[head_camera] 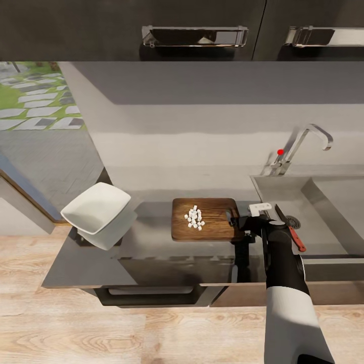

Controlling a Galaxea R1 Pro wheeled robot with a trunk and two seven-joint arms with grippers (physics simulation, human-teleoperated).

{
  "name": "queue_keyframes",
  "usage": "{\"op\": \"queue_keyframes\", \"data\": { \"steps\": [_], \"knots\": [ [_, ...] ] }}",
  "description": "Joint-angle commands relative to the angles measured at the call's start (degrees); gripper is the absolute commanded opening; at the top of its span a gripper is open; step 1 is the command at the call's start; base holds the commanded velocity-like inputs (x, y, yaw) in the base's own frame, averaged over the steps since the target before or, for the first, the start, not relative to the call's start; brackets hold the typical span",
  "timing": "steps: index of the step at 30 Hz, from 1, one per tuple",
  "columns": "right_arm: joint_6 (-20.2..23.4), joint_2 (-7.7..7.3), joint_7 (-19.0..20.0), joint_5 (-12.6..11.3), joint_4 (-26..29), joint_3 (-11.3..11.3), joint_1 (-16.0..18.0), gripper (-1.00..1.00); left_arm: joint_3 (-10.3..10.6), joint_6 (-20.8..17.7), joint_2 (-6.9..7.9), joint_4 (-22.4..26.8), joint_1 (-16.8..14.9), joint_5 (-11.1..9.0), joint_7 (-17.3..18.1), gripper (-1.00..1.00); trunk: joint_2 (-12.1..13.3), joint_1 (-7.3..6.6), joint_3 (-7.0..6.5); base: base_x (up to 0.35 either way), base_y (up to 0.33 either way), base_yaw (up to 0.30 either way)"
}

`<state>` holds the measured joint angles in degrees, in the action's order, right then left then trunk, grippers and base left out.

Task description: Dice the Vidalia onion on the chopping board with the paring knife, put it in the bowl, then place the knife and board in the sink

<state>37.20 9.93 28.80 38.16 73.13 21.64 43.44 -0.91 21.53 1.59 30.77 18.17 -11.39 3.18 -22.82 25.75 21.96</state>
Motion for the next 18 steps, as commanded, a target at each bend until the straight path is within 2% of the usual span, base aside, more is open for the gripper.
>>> {"op": "queue_keyframes", "data": {
  "steps": [1,15,16,18],
  "knots": [
    [0.07,0.07,0.59,0.6,0.08,0.16,0.06,1.0,-0.06,0.01,0.0,0.08,0.03,-0.47,0.33,1.0,-0.1,0.04,0.08,0.0,0.0,0.0],
    [0.07,0.07,0.61,0.6,0.1,0.16,0.06,1.0,-0.06,0.01,0.0,0.08,0.03,-0.47,0.33,1.0,-0.1,0.04,0.08,0.0,0.0,0.0],
    [0.07,0.07,0.62,0.6,0.09,0.16,0.06,-1.0,-0.06,0.01,0.0,0.08,0.03,-0.47,0.33,1.0,-0.1,0.04,0.08,0.0,0.0,0.0],
    [0.07,0.07,0.61,0.6,0.1,0.16,0.06,-1.0,-0.06,0.01,0.0,0.08,0.03,-0.47,0.33,1.0,-0.1,0.04,0.08,0.0,0.0,0.0]
  ]
}}
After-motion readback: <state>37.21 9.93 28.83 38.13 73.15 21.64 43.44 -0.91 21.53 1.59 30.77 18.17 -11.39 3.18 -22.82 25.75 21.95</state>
